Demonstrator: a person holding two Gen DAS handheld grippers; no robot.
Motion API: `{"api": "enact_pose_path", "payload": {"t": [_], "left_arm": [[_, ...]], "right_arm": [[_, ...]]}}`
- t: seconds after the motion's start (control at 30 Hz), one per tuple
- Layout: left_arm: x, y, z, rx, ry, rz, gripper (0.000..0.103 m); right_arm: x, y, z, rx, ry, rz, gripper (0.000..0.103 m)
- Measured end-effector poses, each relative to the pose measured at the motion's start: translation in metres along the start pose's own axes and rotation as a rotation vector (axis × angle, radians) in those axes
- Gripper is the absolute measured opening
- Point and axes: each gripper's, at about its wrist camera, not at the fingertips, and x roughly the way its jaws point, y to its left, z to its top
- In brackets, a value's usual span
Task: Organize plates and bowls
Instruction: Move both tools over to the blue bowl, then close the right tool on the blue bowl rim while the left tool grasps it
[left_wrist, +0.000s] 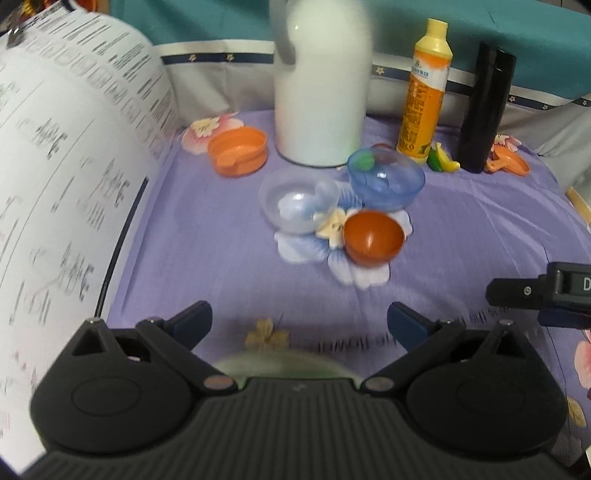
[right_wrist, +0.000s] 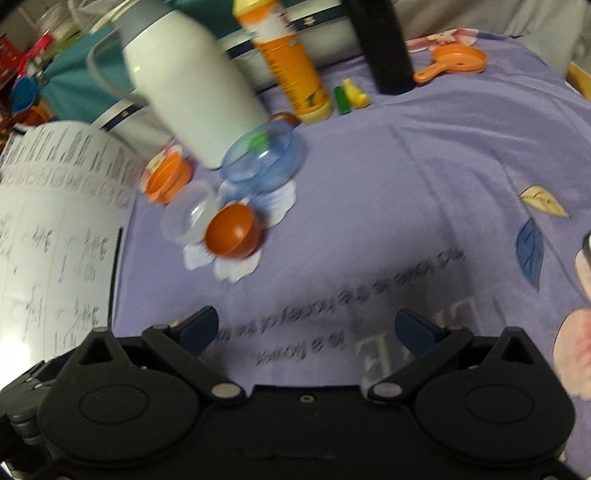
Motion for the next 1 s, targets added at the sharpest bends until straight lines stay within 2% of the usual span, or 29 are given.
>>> {"api": "enact_pose_path", "payload": {"t": [0.43,0.67,0.87,0.93,0.97,1.0], "left_arm": [[0.064,-0.014,0.087,-0.002,-0.087,-0.029,0.103],[0.102,-0.034,0.12,0.085,-0.118,-0.026,0.102],[0.136,-0.048,0.138,0.142,-0.081,-0.036,0.088],[0.145,-0.05,0.141,0.144,-0.054,-0.05,0.079],[0.15,-0.052,0.142,0.146,-0.04,-0.06,0.072],[0.155,-0.054,0.142,0.15,-0.027,-0.07,0.068]], "right_arm": [[0.045,-0.009,0.08,0.048,-0.02,-0.008,0.103],[0.081,-0.005,0.125,0.062,-0.016,0.002,0.103],[0.109,-0.005,0.149,0.085,-0.007,0.003,0.102],[0.118,-0.004,0.154,0.1,-0.012,-0.001,0.092],[0.122,-0.003,0.156,0.101,-0.012,-0.002,0.091],[0.124,-0.003,0.156,0.097,-0.013,0.002,0.082]]}}
